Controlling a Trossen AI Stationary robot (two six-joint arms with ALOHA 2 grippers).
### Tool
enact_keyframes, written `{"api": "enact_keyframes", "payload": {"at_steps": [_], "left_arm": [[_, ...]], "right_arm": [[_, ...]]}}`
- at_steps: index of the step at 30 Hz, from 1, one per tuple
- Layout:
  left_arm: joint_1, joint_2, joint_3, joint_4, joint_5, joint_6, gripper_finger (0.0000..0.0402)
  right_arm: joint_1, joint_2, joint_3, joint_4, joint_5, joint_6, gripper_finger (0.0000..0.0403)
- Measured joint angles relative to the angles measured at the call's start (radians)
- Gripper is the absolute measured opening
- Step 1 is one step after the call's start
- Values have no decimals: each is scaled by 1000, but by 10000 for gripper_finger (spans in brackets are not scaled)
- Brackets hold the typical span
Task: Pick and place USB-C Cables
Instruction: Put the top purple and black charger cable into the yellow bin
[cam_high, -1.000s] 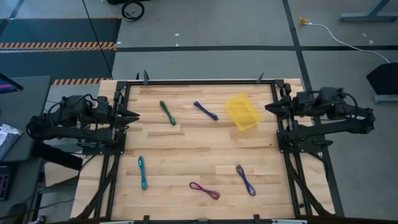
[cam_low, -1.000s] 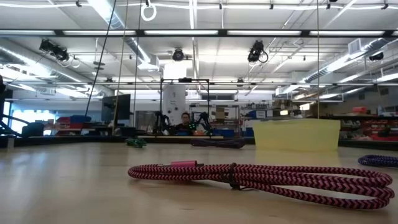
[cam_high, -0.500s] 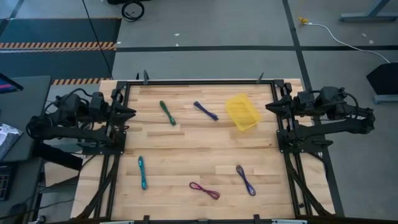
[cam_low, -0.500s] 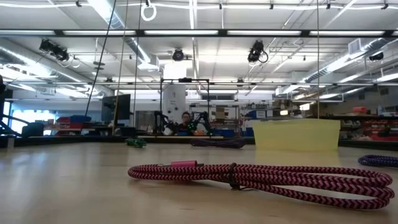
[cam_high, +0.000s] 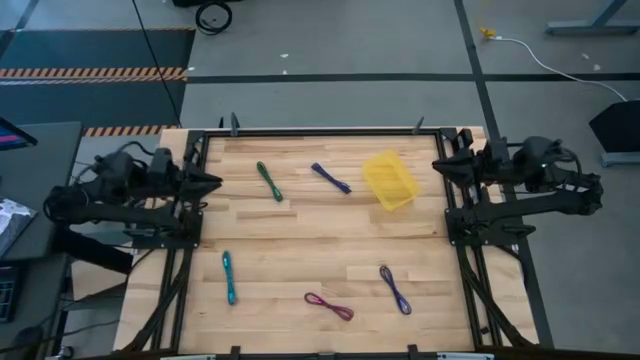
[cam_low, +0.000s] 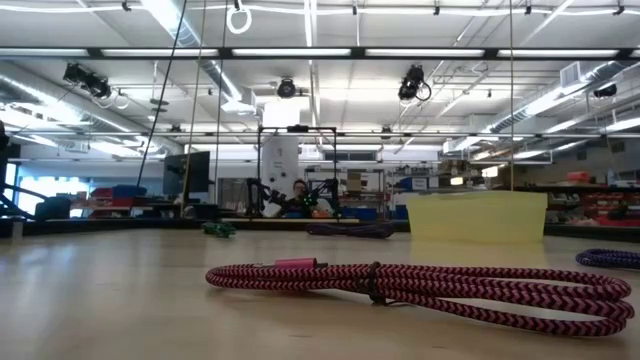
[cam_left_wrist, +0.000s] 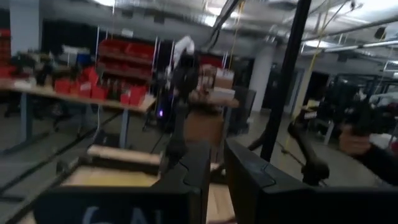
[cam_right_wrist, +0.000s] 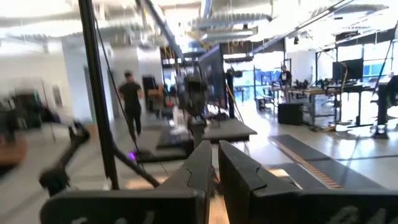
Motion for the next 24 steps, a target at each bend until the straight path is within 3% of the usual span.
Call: {"api": "enact_keyframes", "payload": {"at_steps": [5,13,24], "left_arm": [[0,33,-62,7,-29,4,53],[0,161,-97,27,-128,3,53],[0,375,-131,130,-153,100,53]], "right_arm": [[0,13,0,75,0,56,37],[-2,98,1,117,24,-31,46],[-2,439,1,80,58,-37,151]]}}
